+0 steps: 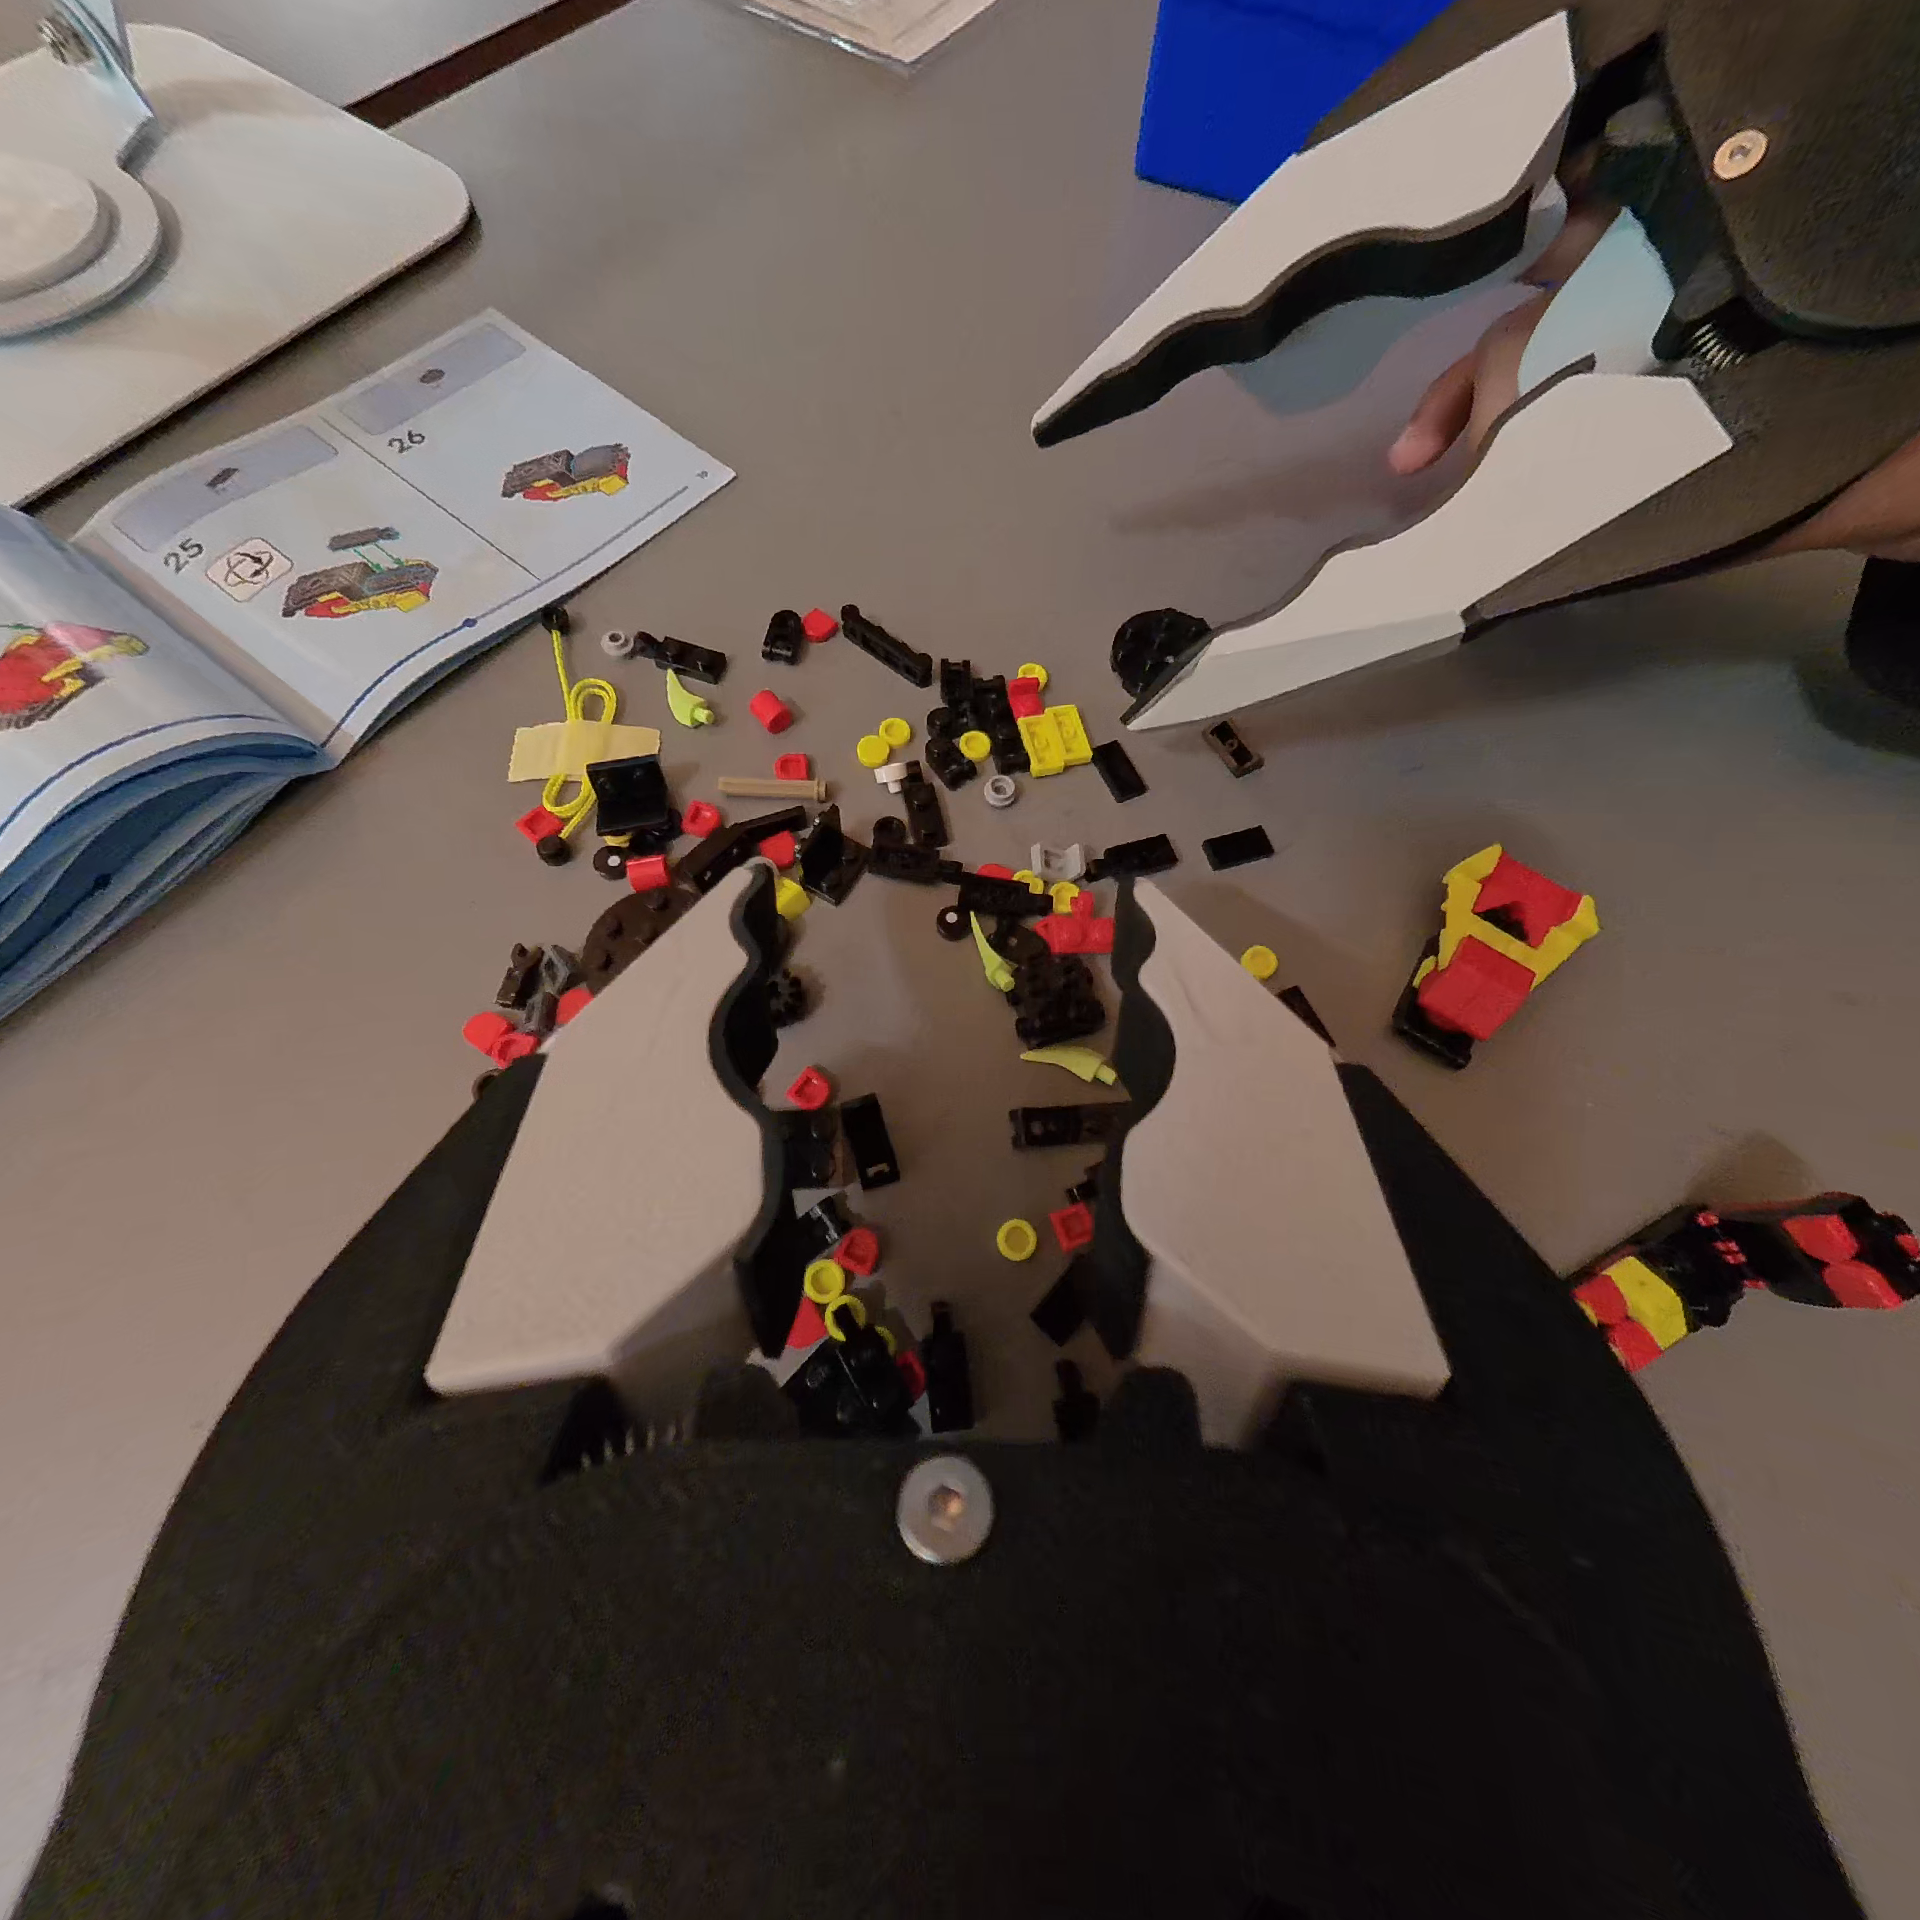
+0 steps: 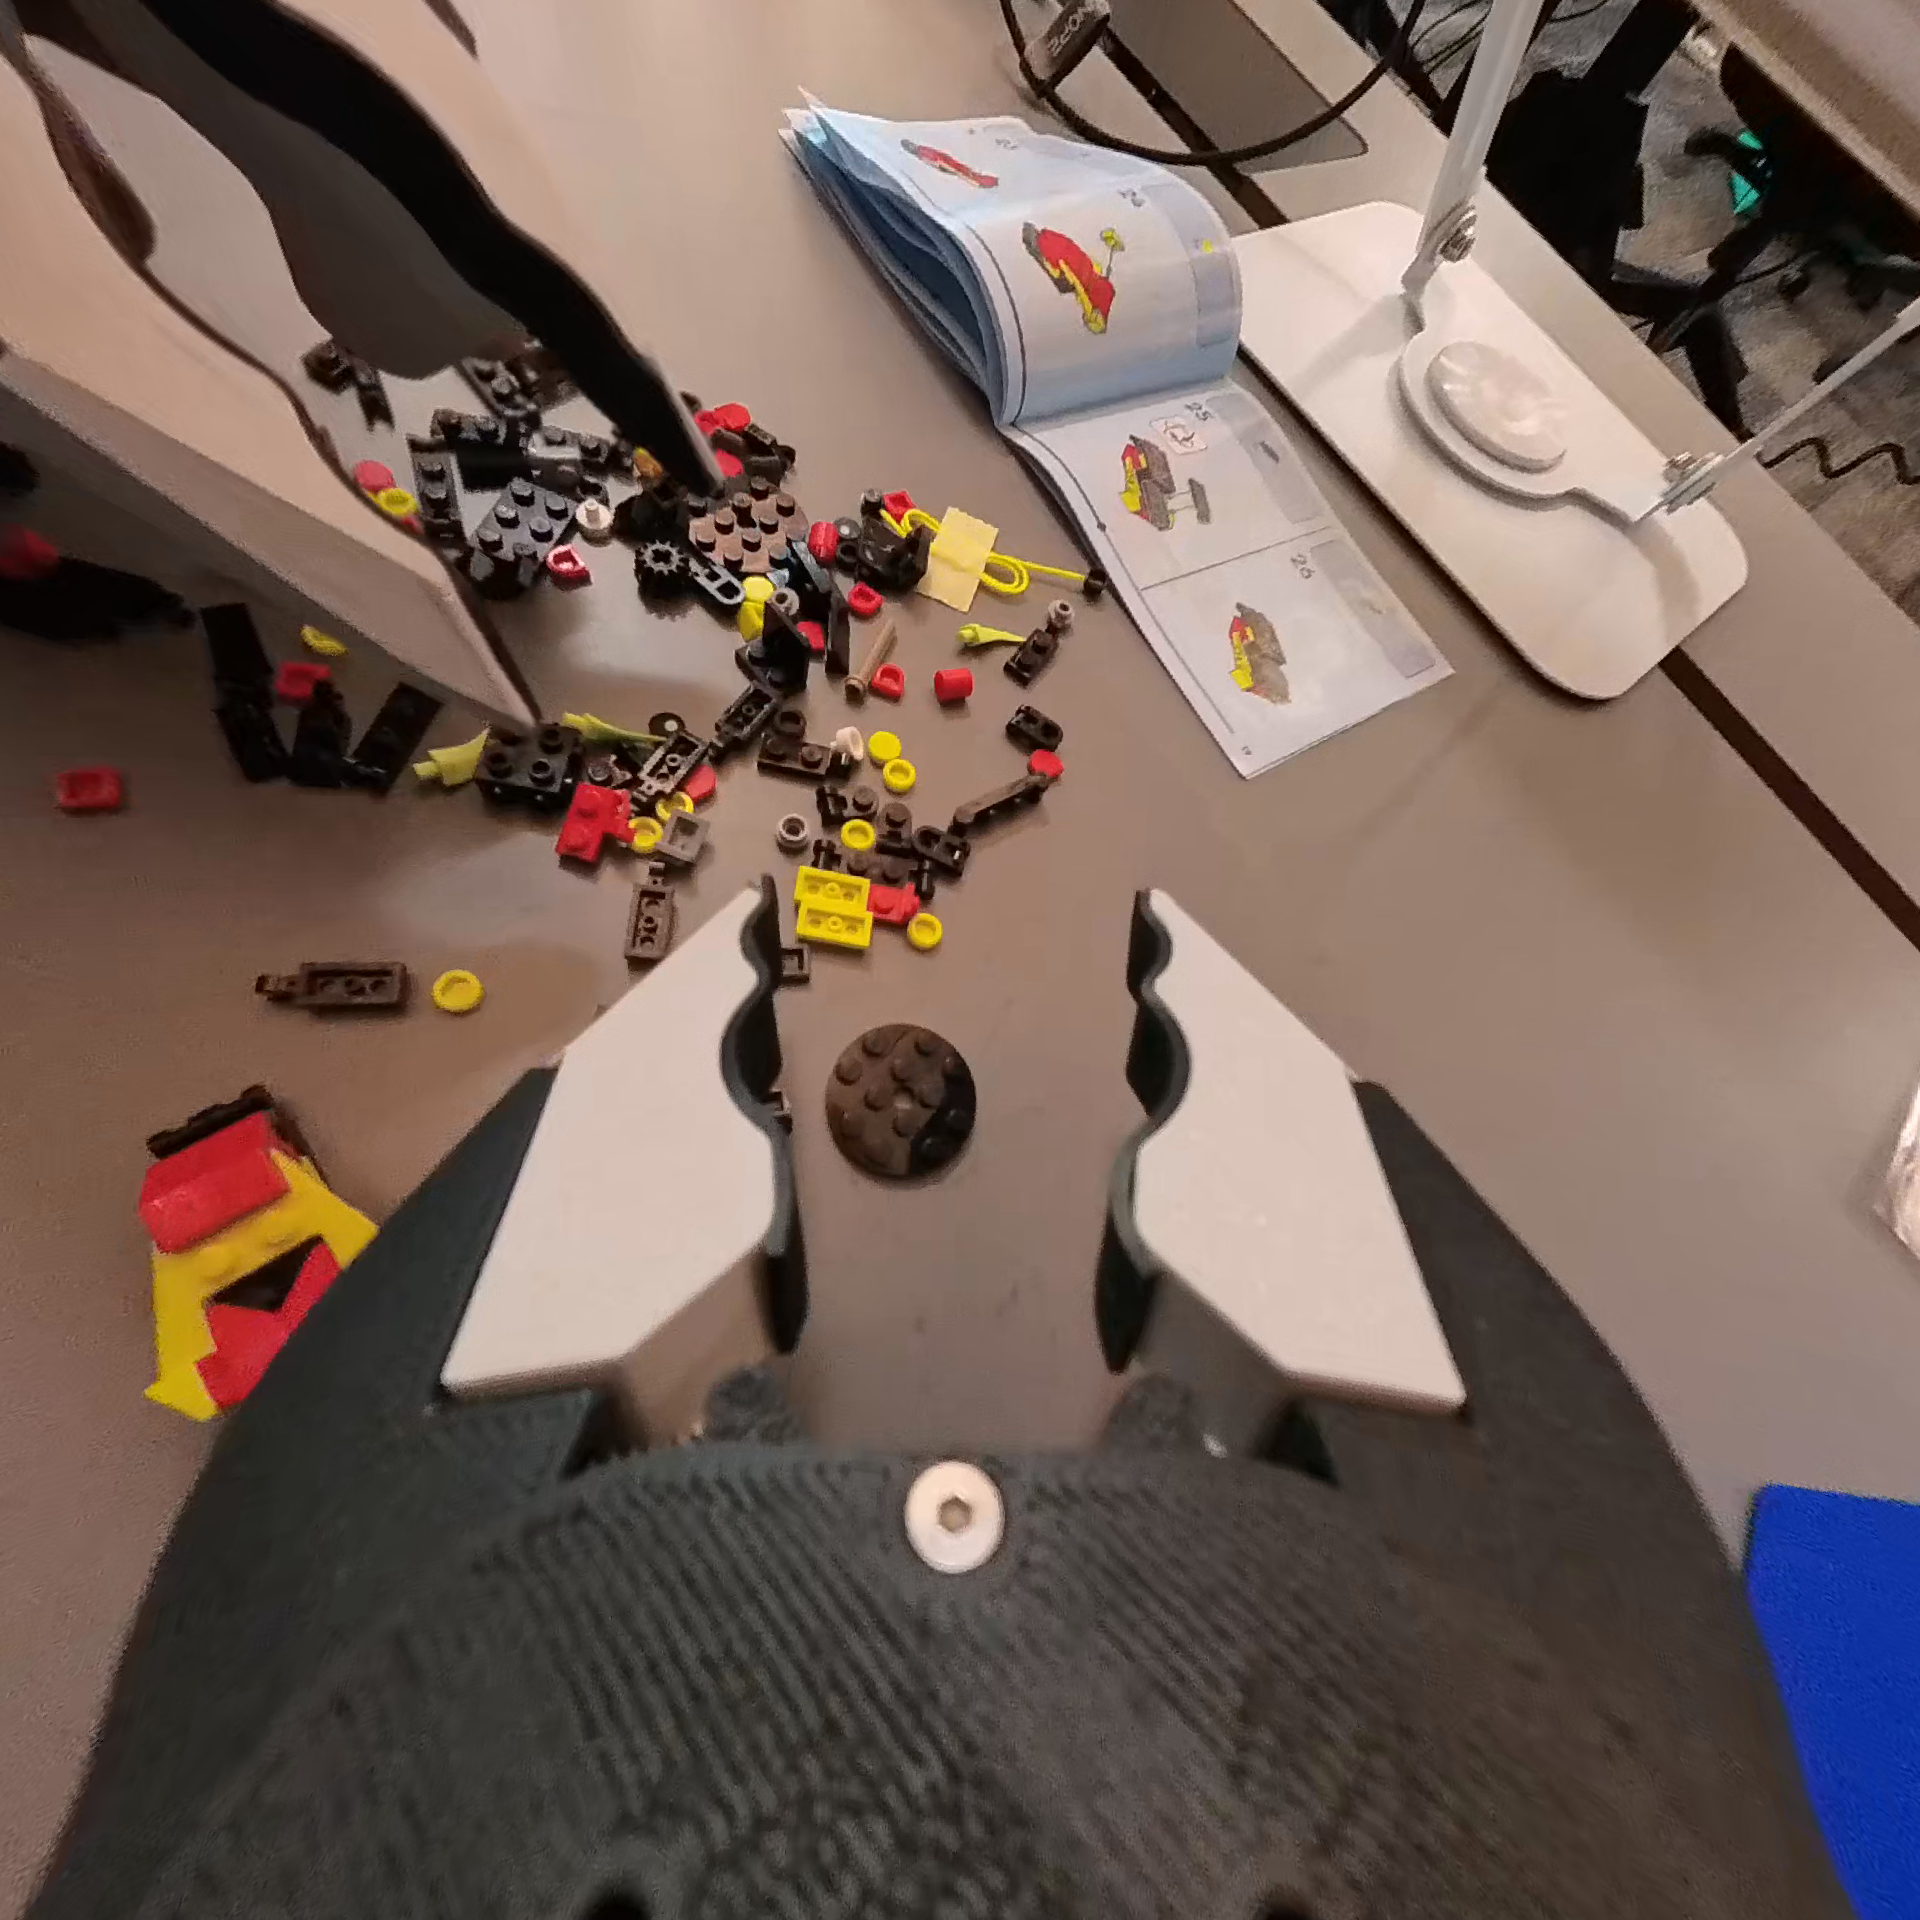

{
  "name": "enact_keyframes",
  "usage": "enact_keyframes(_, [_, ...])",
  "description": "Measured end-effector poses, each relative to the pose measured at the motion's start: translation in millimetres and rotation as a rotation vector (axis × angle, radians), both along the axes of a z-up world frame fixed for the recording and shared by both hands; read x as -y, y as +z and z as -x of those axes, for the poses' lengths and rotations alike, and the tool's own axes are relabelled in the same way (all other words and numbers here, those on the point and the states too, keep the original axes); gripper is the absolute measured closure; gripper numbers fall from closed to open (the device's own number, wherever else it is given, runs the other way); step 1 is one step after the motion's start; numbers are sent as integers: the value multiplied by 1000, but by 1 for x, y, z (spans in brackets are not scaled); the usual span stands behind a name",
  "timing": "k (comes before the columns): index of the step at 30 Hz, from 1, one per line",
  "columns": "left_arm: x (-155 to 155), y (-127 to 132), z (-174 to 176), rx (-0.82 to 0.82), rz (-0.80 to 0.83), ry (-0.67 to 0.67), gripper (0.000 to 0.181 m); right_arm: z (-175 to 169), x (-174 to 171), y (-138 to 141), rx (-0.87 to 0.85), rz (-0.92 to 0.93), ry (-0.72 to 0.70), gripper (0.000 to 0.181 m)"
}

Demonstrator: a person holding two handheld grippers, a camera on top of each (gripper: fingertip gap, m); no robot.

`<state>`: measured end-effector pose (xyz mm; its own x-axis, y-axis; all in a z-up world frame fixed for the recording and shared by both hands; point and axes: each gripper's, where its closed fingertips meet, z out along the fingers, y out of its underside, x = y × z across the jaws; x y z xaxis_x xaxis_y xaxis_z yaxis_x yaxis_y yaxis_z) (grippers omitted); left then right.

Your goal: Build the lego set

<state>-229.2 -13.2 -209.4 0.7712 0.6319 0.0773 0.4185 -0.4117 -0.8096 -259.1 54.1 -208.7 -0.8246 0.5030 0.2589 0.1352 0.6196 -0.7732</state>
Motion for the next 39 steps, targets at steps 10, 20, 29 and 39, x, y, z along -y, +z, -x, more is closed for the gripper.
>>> enact_keyframes(10, [-6,3,-6,5,-34,-15,123,-5,4,-2,-13,-33,33,117])
enact_keyframes(20, [-3,1,-4,-4,-17,8,124,-13,6,6,3,23,66,111])
enact_keyframes(29, [10,13,-1,9,-100,-15,150,-21,-4,56,-150,238,143,136])
enact_keyframes(39, [-2,32,-20,-30,-189,-159,181,-56,13,91,-205,441,341,180])
